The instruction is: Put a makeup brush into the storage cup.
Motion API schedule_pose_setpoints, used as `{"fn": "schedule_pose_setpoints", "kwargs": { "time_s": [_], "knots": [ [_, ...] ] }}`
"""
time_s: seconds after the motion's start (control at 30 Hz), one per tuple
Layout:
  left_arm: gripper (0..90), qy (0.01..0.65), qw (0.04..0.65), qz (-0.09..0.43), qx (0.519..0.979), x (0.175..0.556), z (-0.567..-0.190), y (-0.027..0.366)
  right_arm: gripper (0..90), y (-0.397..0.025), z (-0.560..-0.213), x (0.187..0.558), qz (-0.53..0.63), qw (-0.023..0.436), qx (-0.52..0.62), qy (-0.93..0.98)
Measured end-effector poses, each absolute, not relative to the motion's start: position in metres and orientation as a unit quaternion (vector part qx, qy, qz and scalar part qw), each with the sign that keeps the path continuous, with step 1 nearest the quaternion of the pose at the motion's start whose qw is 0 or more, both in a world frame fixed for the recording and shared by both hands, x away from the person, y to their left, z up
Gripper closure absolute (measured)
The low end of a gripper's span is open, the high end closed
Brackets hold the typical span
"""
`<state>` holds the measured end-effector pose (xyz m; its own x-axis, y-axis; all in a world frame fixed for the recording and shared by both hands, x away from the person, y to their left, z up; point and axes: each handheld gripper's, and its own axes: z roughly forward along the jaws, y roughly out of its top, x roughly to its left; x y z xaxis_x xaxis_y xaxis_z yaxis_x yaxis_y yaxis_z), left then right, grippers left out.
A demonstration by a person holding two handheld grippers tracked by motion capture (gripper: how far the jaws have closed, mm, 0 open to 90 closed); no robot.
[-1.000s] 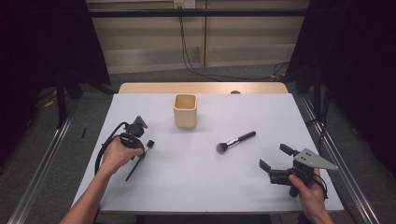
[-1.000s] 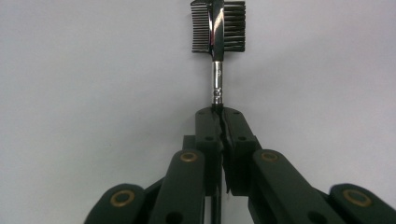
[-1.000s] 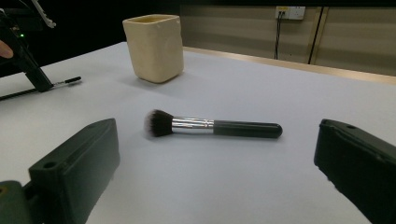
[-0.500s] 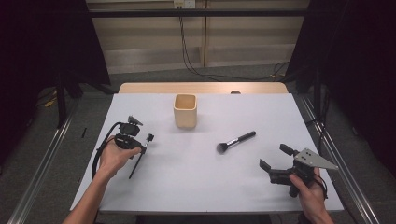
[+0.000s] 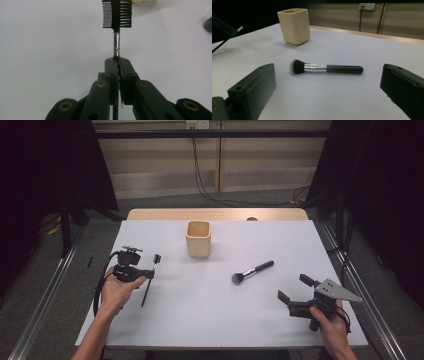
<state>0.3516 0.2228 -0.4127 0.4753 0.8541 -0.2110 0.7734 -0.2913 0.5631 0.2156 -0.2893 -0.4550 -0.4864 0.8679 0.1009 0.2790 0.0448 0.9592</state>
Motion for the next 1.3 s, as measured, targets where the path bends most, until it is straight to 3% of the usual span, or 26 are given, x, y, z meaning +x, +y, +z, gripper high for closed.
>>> {"fn": "schedule_pose_setpoints", "kwargs": {
  "time_s": [0.5,1.3],
  "knots": [
    [86.4,0.469,0.416,0.12,0.77,0.335,-0.407,0.23,0.0,-0.289,-0.455,0.216,0.542,0.272,0.428,0.67],
    [86.3,0.398,0.537,0.177,0.722,0.322,-0.407,0.231,0.0,-0.29,-0.455,0.215,0.543,0.275,0.427,0.669]
  ]
}}
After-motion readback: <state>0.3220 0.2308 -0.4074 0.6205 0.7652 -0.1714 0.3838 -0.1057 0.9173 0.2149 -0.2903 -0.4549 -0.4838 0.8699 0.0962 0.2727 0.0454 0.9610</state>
